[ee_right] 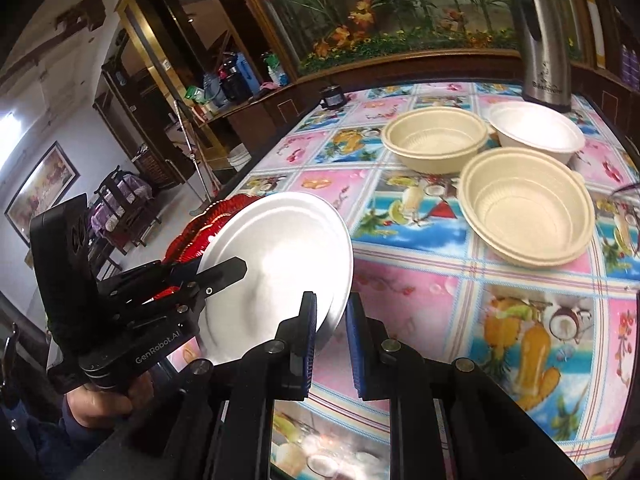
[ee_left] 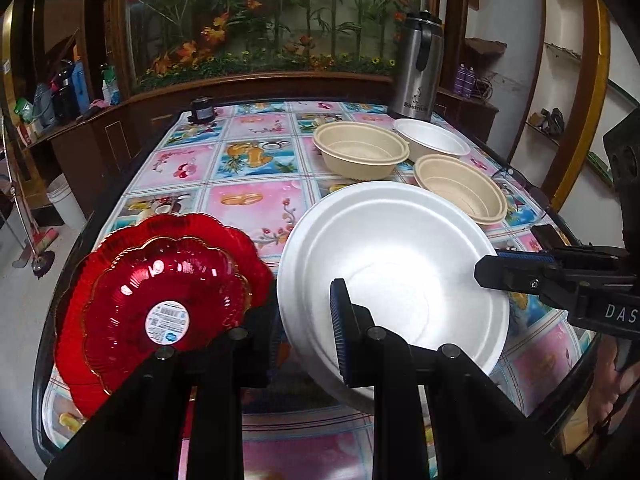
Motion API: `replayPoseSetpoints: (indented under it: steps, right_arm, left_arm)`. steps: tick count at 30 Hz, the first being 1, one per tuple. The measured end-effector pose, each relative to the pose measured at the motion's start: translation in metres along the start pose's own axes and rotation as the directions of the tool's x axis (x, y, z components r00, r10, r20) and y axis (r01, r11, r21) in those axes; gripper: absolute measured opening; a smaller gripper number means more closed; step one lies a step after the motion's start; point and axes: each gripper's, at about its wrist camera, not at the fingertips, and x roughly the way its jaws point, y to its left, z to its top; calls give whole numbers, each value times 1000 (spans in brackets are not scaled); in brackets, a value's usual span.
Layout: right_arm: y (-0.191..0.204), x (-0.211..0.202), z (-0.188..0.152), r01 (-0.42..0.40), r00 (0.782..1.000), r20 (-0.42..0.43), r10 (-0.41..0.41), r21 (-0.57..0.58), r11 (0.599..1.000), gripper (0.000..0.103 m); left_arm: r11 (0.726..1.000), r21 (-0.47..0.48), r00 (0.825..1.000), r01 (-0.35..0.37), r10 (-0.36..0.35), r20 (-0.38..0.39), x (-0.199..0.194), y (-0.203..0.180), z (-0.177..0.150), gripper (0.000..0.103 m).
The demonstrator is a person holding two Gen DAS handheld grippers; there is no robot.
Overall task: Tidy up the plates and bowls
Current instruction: 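Place the white foam plate onto the red plate stack held by the left gripper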
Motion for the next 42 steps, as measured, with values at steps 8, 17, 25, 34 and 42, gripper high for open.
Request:
replayPoseSetpoints:
  steps: [8,17,25,34,42]
  right_arm:
    - [41,16,30,-44,999,18,45,-80,996,17]
    - [97,81,53,-81,997,-19,79,-161,984,16]
    - [107,139,50,-70,995,-82,56,-169,983,16]
    - [102,163,43,-94,991,-115,75,-169,981,17]
    - [100,153,43,-141,986,-115,123,-163,977,37]
  left_arm:
    - [993,-95,997,-67,70,31,-15,50,1,19]
    - [960,-226,986,-164,169,3,-16,118,-15,19]
    - [942,-263,978,-207,199,-55,4,141,-26,19]
    - [932,-285,974,-223,206,-91,16,150,-29,19]
    - [932,-287,974,-223,200,-106,16,146,-28,27]
